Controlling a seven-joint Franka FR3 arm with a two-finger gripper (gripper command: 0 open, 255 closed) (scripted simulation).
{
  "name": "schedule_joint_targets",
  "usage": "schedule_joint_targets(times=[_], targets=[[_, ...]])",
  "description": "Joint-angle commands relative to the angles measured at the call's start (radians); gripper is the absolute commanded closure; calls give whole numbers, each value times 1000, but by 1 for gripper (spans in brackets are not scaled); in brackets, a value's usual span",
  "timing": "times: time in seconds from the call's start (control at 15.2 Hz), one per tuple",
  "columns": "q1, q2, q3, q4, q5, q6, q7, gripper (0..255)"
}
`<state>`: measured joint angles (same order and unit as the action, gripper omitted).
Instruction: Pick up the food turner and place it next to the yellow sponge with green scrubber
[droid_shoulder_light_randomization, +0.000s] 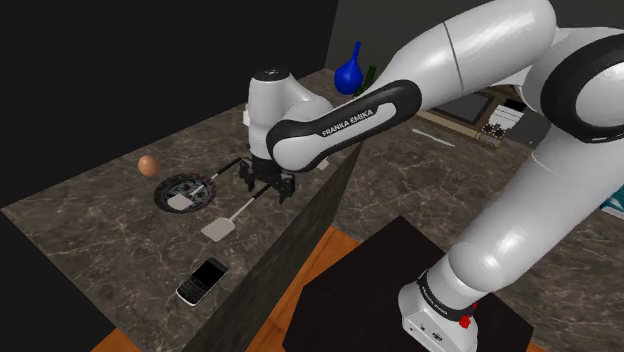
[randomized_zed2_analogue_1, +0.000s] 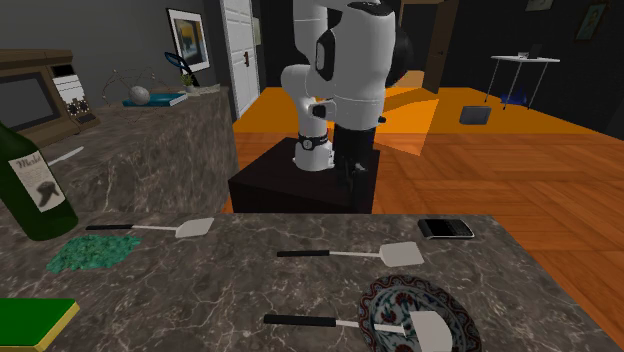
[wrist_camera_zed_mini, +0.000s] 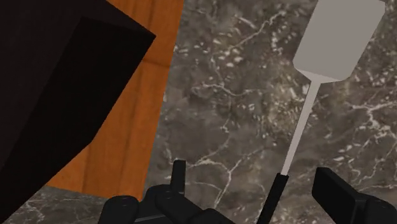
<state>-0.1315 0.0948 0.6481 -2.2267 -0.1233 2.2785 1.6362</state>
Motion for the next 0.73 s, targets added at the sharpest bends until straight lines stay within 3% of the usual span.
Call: schedule_joint_targets(times=[0.0,0.26,0.66], targets=[[23,103,-13,71,-94,9,132,0],[104,278,-84,228,-223,-2,324,0],[121,327,-110,221,-262,47,351,0]])
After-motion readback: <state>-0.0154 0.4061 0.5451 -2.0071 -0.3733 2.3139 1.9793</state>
